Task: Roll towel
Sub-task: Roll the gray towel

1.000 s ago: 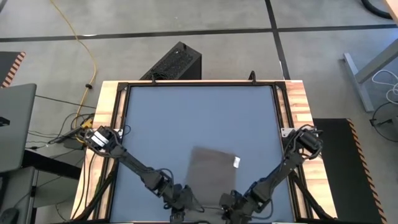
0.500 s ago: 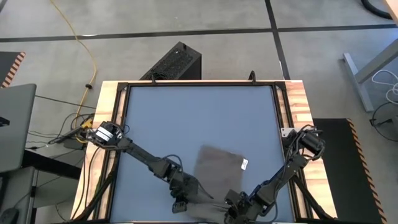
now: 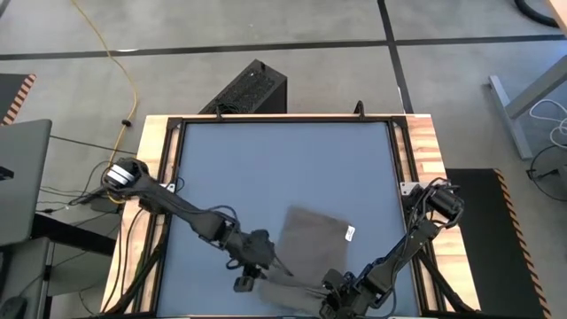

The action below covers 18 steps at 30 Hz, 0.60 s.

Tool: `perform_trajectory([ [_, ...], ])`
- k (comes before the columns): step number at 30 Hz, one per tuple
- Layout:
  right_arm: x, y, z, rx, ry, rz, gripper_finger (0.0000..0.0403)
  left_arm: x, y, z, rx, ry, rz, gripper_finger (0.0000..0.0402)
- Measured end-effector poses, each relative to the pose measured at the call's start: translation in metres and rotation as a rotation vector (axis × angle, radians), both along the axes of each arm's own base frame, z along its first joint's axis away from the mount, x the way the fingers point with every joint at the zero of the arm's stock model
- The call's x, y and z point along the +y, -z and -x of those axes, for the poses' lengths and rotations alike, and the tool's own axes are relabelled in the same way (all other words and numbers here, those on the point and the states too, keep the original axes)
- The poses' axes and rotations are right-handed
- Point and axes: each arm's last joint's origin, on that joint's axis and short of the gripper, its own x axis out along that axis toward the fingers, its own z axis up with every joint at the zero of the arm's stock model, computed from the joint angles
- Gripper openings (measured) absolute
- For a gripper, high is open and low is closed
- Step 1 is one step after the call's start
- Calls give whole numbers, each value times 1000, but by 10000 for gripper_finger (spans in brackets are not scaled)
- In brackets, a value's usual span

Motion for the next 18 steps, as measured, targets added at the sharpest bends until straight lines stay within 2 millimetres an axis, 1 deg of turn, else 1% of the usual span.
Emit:
perform_trajectory([
  [2,0,0,0,1,5,-1,32,-11,-4,7,-74,27,-84,116],
  [4,0,0,0,3,8,2,33,-30,-5,12,-181,97,-144,118],
  [7,-1,1,0,1,12,6,33,-59,2,16,-345,204,-240,125],
  [9,-1,1,0,0,14,7,33,-71,9,18,-413,246,-316,132],
  [11,-1,1,0,0,15,7,33,-75,12,17,-455,231,-371,144],
  [13,-1,1,0,-2,15,6,33,-76,17,15,-453,220,-393,157],
  [18,-1,1,-1,-6,15,1,33,-80,45,10,-387,241,-414,199],
])
